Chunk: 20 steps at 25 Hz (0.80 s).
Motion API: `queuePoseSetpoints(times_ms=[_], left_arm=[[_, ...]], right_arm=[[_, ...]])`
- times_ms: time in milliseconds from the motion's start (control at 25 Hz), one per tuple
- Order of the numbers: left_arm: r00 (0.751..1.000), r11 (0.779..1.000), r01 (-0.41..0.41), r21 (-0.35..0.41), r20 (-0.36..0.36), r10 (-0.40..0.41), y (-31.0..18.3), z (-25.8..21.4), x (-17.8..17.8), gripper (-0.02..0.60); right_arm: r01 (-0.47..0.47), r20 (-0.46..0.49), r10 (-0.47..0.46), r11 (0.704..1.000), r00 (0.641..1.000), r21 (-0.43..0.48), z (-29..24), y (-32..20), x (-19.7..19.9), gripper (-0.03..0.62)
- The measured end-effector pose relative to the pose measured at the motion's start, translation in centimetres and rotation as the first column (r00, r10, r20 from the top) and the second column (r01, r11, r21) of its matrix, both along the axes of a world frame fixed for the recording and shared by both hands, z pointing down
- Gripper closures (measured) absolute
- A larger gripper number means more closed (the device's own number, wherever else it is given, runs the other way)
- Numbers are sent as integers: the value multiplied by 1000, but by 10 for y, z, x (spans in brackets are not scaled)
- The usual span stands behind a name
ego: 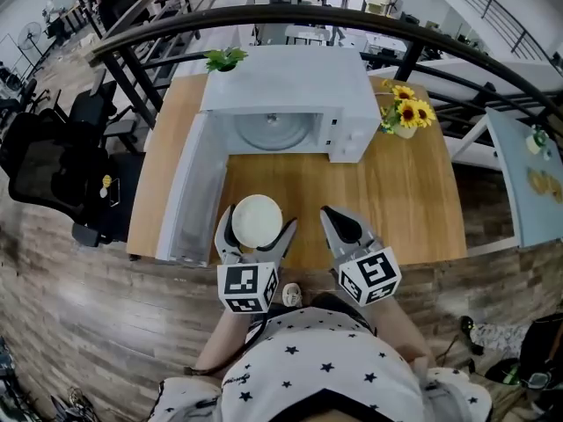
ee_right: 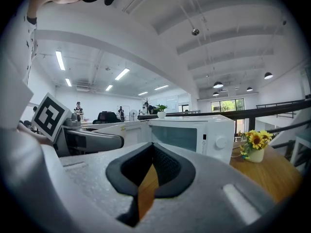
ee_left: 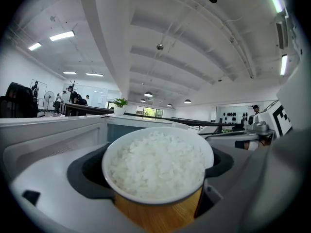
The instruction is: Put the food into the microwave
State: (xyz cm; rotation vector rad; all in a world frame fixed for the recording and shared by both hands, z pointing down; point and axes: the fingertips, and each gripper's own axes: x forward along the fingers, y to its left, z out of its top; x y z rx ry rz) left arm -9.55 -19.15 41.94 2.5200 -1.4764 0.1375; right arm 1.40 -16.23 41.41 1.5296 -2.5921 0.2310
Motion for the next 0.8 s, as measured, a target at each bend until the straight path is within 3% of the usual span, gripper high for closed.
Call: queuePoseSetpoints(times_ms=[800], left_arm=[[1000,1000,19,8,5,-19,-79,10,23,52]], right_arm=[[29,-8,-30,999,1000,-12,13,-65,14,588]])
